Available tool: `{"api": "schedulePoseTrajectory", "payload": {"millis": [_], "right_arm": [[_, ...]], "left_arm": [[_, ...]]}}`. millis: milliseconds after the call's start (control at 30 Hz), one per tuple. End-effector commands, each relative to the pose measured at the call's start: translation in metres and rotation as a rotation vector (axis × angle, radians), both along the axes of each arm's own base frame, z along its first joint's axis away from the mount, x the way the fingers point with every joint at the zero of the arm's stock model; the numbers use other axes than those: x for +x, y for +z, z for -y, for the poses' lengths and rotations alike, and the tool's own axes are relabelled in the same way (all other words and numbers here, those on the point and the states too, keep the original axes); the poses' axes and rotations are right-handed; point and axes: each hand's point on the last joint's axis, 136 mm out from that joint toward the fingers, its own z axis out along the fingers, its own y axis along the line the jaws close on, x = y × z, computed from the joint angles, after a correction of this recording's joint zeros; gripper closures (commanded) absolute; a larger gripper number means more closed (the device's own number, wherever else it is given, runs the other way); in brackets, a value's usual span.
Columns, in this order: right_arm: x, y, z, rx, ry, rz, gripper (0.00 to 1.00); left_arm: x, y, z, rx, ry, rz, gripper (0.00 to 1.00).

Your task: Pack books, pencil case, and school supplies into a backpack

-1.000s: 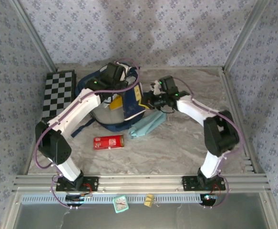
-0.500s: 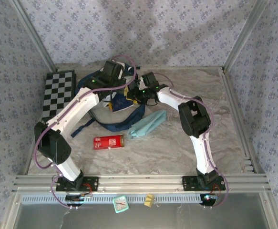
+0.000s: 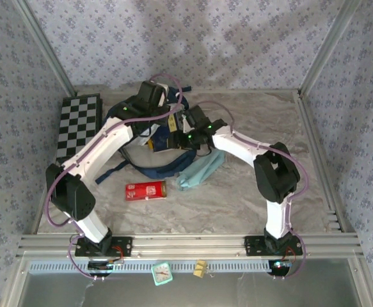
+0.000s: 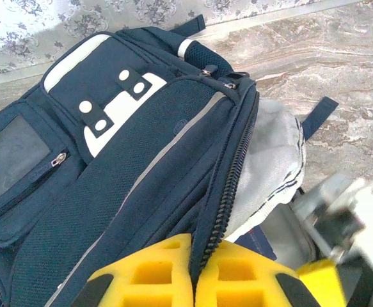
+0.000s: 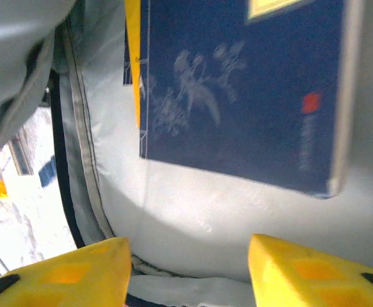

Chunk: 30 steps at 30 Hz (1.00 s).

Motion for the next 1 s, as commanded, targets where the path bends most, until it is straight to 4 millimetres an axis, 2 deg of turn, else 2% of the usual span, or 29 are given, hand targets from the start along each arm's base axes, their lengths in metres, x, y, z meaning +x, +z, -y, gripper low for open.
{"api": "schedulePoseTrajectory", "payload": {"millis": [0, 67, 167, 367, 467, 533, 633, 733, 867, 967], "right_arm": [[-0.003, -0.026, -0.009, -0.039, -0.016, -0.016, 0.56], [0.006, -0.032, -0.018, -0.024, -0.029, -0.011, 0.66], [0.028, -0.033, -0.021, -0.023, -0.08, 0.046, 0.82], [0.07, -0.045, -0.021, -0.075, -0.157, 0.138, 0.92], [0.092, -0.034, -0.027, -0.022, -0.183, 0.222, 0.93], [0.1, -0.024, -0.031, 0.005, -0.154, 0.253, 0.94], [0.087, -0.014, -0.031, 0.023, -0.116, 0.234, 0.91], [0.062, -0.001, -0.017, 0.021, -0.084, 0.246, 0.85], [0.037, 0.019, 0.021, 0.009, -0.118, 0.247, 0.79], [0.019, 0.029, 0.057, -0.055, -0.148, 0.243, 0.75]], "left_arm": [[0.003, 0.063, -0.011, -0.11, 0.056, 0.148, 1.0], [0.003, 0.064, -0.012, -0.115, 0.066, 0.145, 1.0], [0.004, 0.064, -0.011, -0.137, 0.06, 0.134, 1.0], [0.005, 0.065, -0.007, -0.157, 0.063, 0.115, 1.0], [0.007, 0.061, -0.004, -0.171, 0.062, 0.099, 1.0], [0.01, 0.056, -0.003, -0.177, 0.071, 0.087, 1.0], [0.011, 0.05, -0.003, -0.176, 0.083, 0.064, 1.0], [0.012, 0.04, -0.005, -0.18, 0.093, 0.044, 1.0], [0.009, 0.025, 0.003, -0.228, 0.081, -0.011, 0.98], [0.0, 0.016, 0.014, -0.285, 0.036, -0.07, 0.82]]}}
